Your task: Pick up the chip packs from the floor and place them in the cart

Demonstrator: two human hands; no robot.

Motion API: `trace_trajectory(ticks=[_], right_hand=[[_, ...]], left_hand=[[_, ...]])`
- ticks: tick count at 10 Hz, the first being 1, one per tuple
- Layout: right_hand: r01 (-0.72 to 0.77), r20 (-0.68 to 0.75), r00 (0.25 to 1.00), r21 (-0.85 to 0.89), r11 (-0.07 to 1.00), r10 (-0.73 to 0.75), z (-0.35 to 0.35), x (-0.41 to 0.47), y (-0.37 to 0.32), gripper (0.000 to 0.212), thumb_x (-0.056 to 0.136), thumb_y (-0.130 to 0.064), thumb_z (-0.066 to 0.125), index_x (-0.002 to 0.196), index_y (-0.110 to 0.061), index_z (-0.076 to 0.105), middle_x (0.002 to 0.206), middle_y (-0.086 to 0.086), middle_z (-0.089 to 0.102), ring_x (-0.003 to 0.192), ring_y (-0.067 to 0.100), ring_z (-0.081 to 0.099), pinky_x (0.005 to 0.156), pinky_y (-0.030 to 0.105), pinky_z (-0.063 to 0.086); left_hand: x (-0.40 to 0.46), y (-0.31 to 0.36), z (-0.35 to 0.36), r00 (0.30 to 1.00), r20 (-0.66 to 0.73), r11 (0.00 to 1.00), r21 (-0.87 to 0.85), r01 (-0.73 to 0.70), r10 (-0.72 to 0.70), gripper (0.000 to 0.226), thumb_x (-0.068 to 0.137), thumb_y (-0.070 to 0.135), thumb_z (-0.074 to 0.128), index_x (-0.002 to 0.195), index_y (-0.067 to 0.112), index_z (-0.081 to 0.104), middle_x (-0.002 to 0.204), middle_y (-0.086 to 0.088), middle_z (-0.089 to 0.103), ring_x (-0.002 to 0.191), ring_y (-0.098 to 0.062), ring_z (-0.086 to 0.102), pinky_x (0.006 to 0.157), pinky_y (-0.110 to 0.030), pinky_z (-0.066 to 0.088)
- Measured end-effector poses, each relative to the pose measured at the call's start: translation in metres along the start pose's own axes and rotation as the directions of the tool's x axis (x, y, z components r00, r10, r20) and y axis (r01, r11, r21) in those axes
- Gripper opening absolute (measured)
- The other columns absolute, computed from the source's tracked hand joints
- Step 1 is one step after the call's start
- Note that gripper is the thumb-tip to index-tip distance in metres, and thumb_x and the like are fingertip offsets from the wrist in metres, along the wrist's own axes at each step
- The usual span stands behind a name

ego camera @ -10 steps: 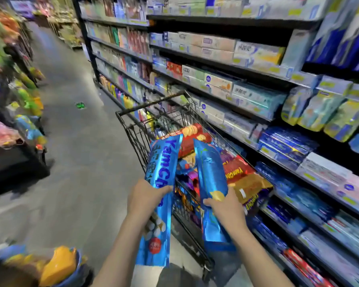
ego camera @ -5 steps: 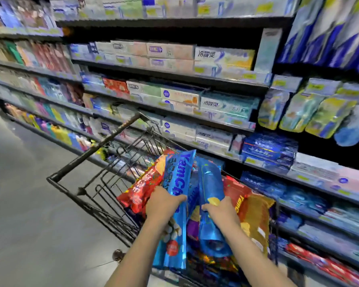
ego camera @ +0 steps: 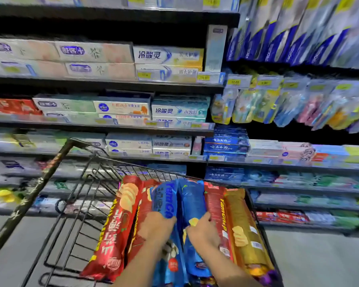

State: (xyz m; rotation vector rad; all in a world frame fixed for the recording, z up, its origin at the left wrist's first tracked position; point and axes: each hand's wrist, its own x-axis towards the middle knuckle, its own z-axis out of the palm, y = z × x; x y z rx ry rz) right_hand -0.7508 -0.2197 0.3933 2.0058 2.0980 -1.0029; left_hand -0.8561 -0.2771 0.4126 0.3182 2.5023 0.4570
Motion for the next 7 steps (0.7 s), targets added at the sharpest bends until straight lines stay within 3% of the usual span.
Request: trace_trajectory(ticks=[1,3,5,7], right_hand=[[-0.036,-0.028,0.999,-0.013,0.999,0.035,0.008,0.003,0.000,0.077,0.082,-0.039,0.063,0.142,-0.010,0.024,0.135,0.014,0.048,0.119,0.032,0.052,0.090,0.038,0.048],[-0.027,-0.053,0.998,-0.048,0.998,0.024,0.014,0.002,-0.003,0.084,0.088,-0.046,0.057,0.149,-0.007,0.013,0.141,0.016,0.041,0.127,0.032,0.044,0.100,0.040,0.041],[-0.015,-0.064,0.998,-0.050,0.999,0.012,0.009,0.002,-0.001,0.076,0.086,-0.049,0.055,0.146,-0.012,0.024,0.139,0.012,0.041,0.129,0.030,0.043,0.104,0.042,0.039],[0.097,-0.171,0.979,-0.095,0.991,-0.112,-0.020,0.011,-0.017,0.055,0.091,-0.043,0.052,0.134,-0.013,0.037,0.136,0.009,0.044,0.126,0.029,0.046,0.099,0.041,0.042]], left_hand=[[0.015,0.006,-0.001,0.998,0.020,0.999,0.010,-0.053,0.053,0.067,0.068,0.059,0.068,0.113,0.010,0.055,0.106,-0.005,0.067,0.100,-0.027,0.065,0.080,-0.030,0.050],[0.033,0.017,0.004,0.985,0.036,0.981,0.091,-0.173,0.171,0.073,0.076,0.063,0.059,0.120,0.006,0.045,0.115,-0.009,0.062,0.108,-0.029,0.060,0.088,-0.037,0.051],[0.039,0.011,-0.008,0.952,0.071,0.938,0.165,-0.306,0.298,0.075,0.084,0.064,0.047,0.133,0.007,0.038,0.132,-0.012,0.050,0.122,-0.031,0.049,0.094,-0.039,0.043],[0.059,0.019,-0.044,0.875,0.032,0.861,0.159,-0.482,0.484,0.066,0.083,0.060,0.052,0.118,0.005,0.052,0.124,-0.015,0.058,0.117,-0.033,0.054,0.095,-0.042,0.047]])
